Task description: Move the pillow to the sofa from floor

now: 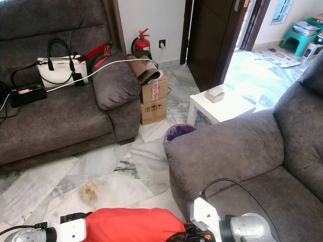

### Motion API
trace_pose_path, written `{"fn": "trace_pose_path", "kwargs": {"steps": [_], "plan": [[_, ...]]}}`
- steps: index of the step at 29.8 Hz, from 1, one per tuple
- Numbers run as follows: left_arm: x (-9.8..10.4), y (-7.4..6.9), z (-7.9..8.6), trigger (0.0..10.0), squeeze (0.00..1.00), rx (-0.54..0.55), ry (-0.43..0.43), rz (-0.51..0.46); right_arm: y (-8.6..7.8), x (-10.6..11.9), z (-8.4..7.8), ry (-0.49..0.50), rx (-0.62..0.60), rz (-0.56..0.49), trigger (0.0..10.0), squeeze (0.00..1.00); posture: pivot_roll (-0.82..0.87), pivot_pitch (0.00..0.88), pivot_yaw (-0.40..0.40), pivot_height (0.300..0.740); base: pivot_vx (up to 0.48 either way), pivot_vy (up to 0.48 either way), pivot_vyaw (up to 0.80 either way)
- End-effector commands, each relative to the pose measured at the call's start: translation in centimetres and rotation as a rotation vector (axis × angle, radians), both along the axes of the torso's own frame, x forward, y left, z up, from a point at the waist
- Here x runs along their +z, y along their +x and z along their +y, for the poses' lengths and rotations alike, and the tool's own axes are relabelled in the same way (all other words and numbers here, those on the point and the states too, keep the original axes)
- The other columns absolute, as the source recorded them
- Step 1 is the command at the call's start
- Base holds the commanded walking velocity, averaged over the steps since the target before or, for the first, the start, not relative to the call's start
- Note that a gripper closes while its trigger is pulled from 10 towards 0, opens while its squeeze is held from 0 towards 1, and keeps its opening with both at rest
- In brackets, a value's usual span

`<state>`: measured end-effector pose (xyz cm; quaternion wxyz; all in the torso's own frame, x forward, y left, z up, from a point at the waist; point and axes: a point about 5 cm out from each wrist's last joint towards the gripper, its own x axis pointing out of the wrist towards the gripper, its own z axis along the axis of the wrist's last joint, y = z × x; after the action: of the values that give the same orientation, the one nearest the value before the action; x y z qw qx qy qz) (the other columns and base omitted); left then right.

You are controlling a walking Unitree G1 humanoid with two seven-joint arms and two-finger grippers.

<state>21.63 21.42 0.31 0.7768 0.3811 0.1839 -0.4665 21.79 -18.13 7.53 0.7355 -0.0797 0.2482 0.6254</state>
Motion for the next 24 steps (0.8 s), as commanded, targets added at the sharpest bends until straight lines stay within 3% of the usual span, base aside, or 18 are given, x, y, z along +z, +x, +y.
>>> {"fn": "trace_pose_path", "kwargs": {"steps": [1, 24], "plan": [[-0.09, -0.1, 0.1, 0.0, 0.0, -0.007, 0.001, 0.005, 0.36, 1.99, 0.97, 0.084, 0.043, -0.082, 10.0, 0.0, 0.05, 0.113, 0.009, 0.74, 0.0, 0.0, 0.0], [0.28, -0.16, -0.38, 0.0, 0.0, -0.071, -0.015, 0.0, 0.15, 1.72, 1.3, 0.089, 0.037, -0.079, 10.0, 0.0, 0.05, 0.115, 0.012, 0.74, 0.0, 0.0, 0.0]]}}
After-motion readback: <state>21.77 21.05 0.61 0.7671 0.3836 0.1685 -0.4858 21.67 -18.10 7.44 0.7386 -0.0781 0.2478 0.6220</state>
